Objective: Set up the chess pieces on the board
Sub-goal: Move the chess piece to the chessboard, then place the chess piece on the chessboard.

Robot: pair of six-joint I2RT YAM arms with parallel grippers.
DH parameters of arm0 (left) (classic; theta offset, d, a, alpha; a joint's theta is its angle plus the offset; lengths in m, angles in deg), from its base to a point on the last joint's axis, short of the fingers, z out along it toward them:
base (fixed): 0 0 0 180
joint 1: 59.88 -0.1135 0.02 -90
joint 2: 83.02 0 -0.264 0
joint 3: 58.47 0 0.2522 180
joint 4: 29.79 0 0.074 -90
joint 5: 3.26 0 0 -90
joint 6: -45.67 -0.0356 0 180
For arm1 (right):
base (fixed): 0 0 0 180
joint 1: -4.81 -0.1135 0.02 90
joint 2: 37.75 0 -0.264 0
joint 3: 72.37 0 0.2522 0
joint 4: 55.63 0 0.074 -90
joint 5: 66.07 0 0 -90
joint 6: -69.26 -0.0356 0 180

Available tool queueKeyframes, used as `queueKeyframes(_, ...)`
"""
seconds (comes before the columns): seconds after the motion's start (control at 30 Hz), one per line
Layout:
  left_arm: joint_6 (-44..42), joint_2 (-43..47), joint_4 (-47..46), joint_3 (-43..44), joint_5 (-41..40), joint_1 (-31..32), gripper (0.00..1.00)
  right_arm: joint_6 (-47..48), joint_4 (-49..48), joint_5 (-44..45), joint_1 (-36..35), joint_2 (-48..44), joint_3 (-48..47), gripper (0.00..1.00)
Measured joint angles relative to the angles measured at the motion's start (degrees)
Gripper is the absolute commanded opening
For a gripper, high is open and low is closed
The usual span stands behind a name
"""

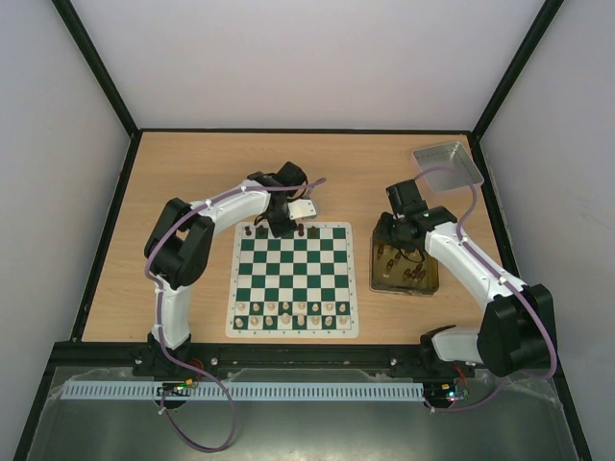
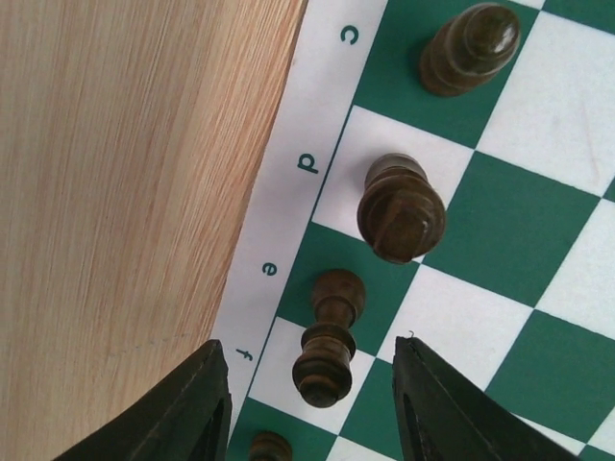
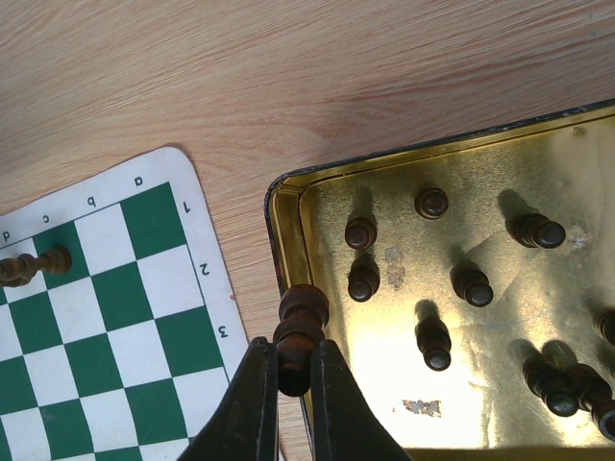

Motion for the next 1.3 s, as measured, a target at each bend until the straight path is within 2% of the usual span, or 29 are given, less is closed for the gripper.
queueKeyframes(0.37, 0.1, 0.0, -0.2, 0.0, -1.0, 0.0, 0.56, 0.0, 0.0, 0.2, 0.0, 0.0, 0.0, 0.02)
queueKeyframes(0.53, 0.4, 1.0, -0.1, 0.0, 0.0, -1.0, 0.63, 0.0, 0.6, 0.8, 0.0, 0.0, -1.4, 0.02)
queueKeyframes(0.63, 1.2, 4.4, 0.1, -0.6, 2.8, -2.9, 0.66, 0.0, 1.2, 1.4, 0.0, 0.0, -3.7, 0.02)
queueKeyframes(0.8, 2.2, 16.0, 0.2, -4.4, 10.4, -10.0, 0.72, 0.5, 2.5, 2.1, -0.3, 0.1, -7.8, 0.02)
queueKeyframes(0.93, 3.1, 23.7, 0.3, -7.6, 18.2, -18.5, 0.73, 1.3, 3.6, 3.1, -3.2, 2.3, -14.2, 0.02)
queueKeyframes(1.03, 4.2, 26.8, 0.1, -11.0, 21.0, -23.5, 0.73, 1.6, 3.9, 3.6, -6.6, 6.8, -21.0, 0.02)
queueKeyframes(1.17, 6.2, 28.3, -0.7, -16.3, 23.2, -24.9, 0.74, 2.4, 5.3, 4.7, -12.0, 16.3, -31.6, 0.02)
queueKeyframes(1.3, 7.6, 28.7, -1.7, -20.3, 25.1, -25.2, 0.74, 4.6, 9.3, 5.5, -18.7, 29.9, -46.5, 0.02)
